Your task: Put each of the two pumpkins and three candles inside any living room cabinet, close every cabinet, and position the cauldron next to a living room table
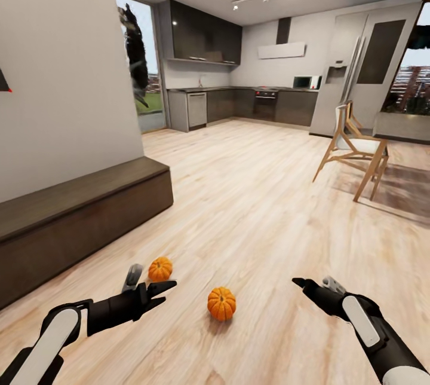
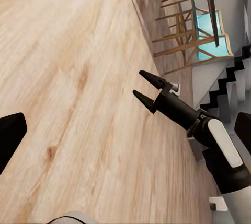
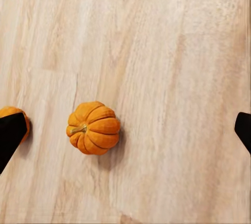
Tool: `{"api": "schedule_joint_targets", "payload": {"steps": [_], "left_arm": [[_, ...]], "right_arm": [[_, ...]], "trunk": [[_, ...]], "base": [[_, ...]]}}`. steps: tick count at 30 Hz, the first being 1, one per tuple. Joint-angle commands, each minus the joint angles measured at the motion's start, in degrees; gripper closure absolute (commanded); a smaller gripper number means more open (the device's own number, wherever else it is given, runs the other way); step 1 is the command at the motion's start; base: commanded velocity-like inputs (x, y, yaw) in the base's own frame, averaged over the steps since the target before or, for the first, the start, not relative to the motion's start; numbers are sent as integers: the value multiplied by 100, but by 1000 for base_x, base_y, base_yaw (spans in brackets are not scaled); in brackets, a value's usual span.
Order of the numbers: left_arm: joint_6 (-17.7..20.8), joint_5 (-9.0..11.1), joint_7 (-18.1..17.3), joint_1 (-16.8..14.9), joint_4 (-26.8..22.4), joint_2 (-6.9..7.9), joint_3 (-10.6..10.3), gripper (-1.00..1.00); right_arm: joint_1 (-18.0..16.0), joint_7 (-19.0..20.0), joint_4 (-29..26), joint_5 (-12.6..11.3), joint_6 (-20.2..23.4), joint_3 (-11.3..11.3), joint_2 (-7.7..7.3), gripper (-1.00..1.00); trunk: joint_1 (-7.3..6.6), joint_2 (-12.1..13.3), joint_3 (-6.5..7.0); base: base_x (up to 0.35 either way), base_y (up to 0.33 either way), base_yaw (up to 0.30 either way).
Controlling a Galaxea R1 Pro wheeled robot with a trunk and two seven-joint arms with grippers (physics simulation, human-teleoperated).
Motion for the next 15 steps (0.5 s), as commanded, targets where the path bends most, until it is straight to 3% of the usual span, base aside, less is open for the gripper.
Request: {"api": "schedule_joint_targets", "payload": {"steps": [1, 4, 9, 15], "left_arm": [[8, -50, -53, -3, -1, 2, -2, -100], [6, -45, -57, -1, -1, 2, 3, -100], [8, -40, -58, 5, -1, 2, 14, -100], [5, -39, -58, 6, -1, 2, 13, -100]], "right_arm": [[-72, 9, 116, -3, 39, -2, 1, -100], [-203, 14, 362, 9, 45, 100, 1, -100], [-283, 13, 483, 12, 42, 514, 1, -100], [-293, 24, 522, 14, 44, 618, -5, -100]], "trunk": [[1, -2, -6], [1, -2, -6], [1, -2, -6], [1, -2, -6]], "base": [[202, -220, 0], [234, -155, 0], [309, -34, 0], [334, -3, 0]]}}
